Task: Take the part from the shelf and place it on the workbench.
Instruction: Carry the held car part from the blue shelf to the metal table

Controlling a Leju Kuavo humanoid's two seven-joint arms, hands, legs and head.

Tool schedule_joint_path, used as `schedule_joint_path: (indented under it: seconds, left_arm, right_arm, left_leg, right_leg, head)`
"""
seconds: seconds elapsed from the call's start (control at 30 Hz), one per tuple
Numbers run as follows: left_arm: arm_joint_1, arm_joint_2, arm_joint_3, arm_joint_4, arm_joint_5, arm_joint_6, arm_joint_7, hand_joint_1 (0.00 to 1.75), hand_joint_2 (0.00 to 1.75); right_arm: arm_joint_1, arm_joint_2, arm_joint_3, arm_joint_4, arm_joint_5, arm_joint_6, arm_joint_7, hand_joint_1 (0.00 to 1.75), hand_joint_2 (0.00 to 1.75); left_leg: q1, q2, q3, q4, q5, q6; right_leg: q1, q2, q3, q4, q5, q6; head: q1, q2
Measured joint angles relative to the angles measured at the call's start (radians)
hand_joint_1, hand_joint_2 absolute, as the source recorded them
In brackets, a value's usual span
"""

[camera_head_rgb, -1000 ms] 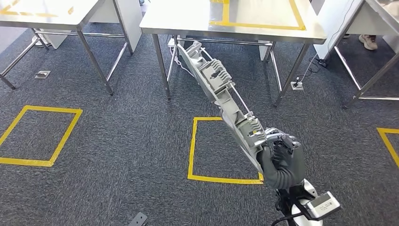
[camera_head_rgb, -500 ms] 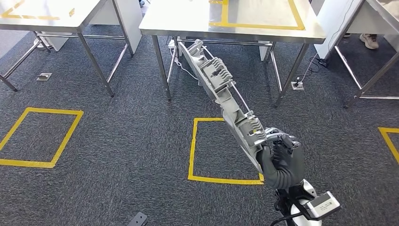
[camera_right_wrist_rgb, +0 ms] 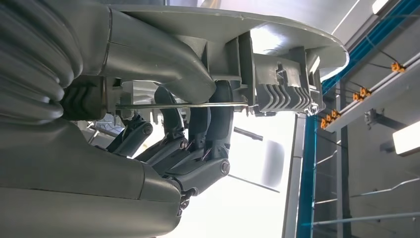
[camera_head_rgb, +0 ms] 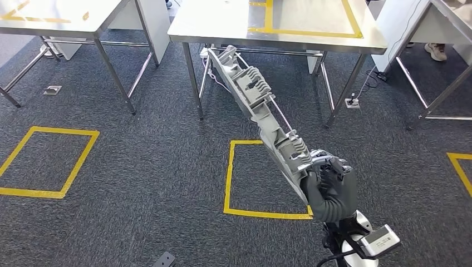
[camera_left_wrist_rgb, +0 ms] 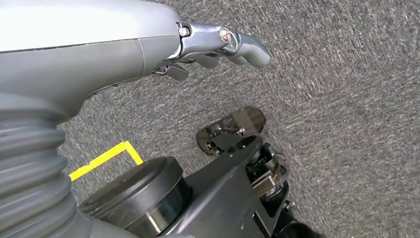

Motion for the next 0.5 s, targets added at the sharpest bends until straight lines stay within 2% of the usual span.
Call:
schedule_joint_path:
  seconds: [0.07, 0.13, 0.17, 0.2, 0.23, 0.27, 0.3, 0.33, 0.4, 0.43, 0.5]
  left_arm:
    - [0.0, 0.0, -0.001, 0.0, -0.007, 0.0, 0.0, 0.0, 1.75]
    - [0.0, 0.001, -0.006, 0.0, -0.014, -0.001, 0.0, 0.0, 1.75]
    - [0.001, 0.001, -0.01, 0.0, -0.019, -0.001, 0.001, 0.0, 1.75]
    - [0.002, 0.001, -0.013, 0.0, -0.022, -0.002, 0.003, 0.0, 1.75]
    - [0.003, 0.001, -0.015, 0.0, -0.025, -0.004, 0.005, 0.0, 1.75]
    - [0.003, 0.0, -0.017, 0.0, -0.026, -0.005, 0.008, 0.0, 1.75]
    - [0.003, 0.0, -0.017, 0.0, -0.027, -0.007, 0.01, 0.0, 1.75]
    - [0.003, 0.0, -0.017, 0.0, -0.027, -0.008, 0.011, 0.0, 1.75]
    - [0.002, 0.001, -0.017, 0.0, -0.028, -0.01, 0.012, 0.0, 1.75]
    - [0.001, 0.001, -0.017, 0.0, -0.028, -0.01, 0.013, 0.0, 1.75]
    - [0.001, 0.002, -0.017, -0.001, -0.029, -0.01, 0.013, 0.0, 1.75]
  right_arm:
    - [0.005, 0.0, 0.0, -0.005, 0.007, -0.002, -0.004, 1.75, 1.75]
    - [0.015, 0.0, 0.0, -0.009, 0.012, -0.006, -0.012, 1.75, 1.75]
    - [0.023, 0.0, 0.001, -0.01, 0.013, -0.01, -0.015, 1.75, 1.75]
    - [0.03, -0.001, 0.001, -0.011, 0.014, -0.014, -0.016, 1.75, 1.75]
    - [0.036, -0.001, 0.001, -0.011, 0.015, -0.018, -0.016, 1.75, 1.75]
    - [0.041, -0.001, 0.002, -0.011, 0.015, -0.02, -0.016, 1.75, 1.75]
    - [0.044, -0.002, 0.002, -0.011, 0.015, -0.022, -0.015, 1.75, 1.75]
    - [0.046, -0.002, 0.002, -0.012, 0.016, -0.022, -0.015, 1.75, 1.75]
    - [0.049, -0.002, 0.003, -0.014, 0.016, -0.022, -0.016, 1.75, 1.75]
    - [0.05, -0.002, 0.004, -0.015, 0.016, -0.022, -0.016, 1.75, 1.75]
    - [0.056, -0.003, 0.005, -0.017, 0.016, -0.023, -0.015, 1.75, 1.75]
  left_leg:
    - [0.005, 0.001, 0.02, -0.003, -0.003, 0.006]
    - [0.006, 0.002, 0.031, -0.004, -0.009, 0.004]
    - [0.006, 0.002, 0.036, -0.003, -0.014, 0.002]
    - [0.007, 0.002, 0.043, -0.003, -0.021, 0.0]
    - [0.008, 0.001, 0.051, -0.003, -0.028, -0.003]
    - [0.01, 0.001, 0.063, -0.003, -0.037, -0.007]
    - [0.012, 0.001, 0.073, -0.003, -0.048, -0.011]
    - [0.013, 0.002, 0.084, -0.003, -0.059, -0.017]
    - [0.012, 0.005, 0.1, -0.01, -0.076, -0.032]
    - [0.011, 0.006, 0.11, -0.012, -0.077, -0.04]
    - [0.011, 0.008, 0.117, 0.009, -0.067, -0.053]
  right_leg:
    - [-0.001, -0.002, -0.027, 0.058, -0.031, 0.007]
    - [-0.003, -0.002, -0.098, 0.177, -0.083, 0.013]
    - [-0.005, -0.002, -0.134, 0.229, -0.098, 0.015]
    - [-0.006, -0.002, -0.159, 0.254, -0.095, 0.016]
    - [-0.007, -0.003, -0.165, 0.242, -0.072, 0.016]
    - [-0.008, -0.003, -0.151, 0.193, -0.034, 0.015]
    - [-0.009, -0.005, -0.126, 0.121, 0.013, 0.013]
    - [-0.007, -0.007, -0.103, 0.058, 0.039, 0.01]
    - [-0.002, -0.01, -0.074, -0.012, 0.048, -0.004]
    - [0.0, -0.009, -0.069, -0.016, 0.035, -0.013]
    - [-0.003, -0.006, -0.043, -0.023, 0.029, -0.031]
  head:
    - [0.003, 0.0]
    - [0.007, 0.0]
    - [0.007, 0.0]
    - [0.007, 0.0]
    - [0.007, 0.0]
    - [0.007, 0.0]
    - [0.008, 0.0]
    - [0.009, 0.0]
    - [0.011, 0.0]
    - [0.012, 0.0]
    - [0.011, 0.0]
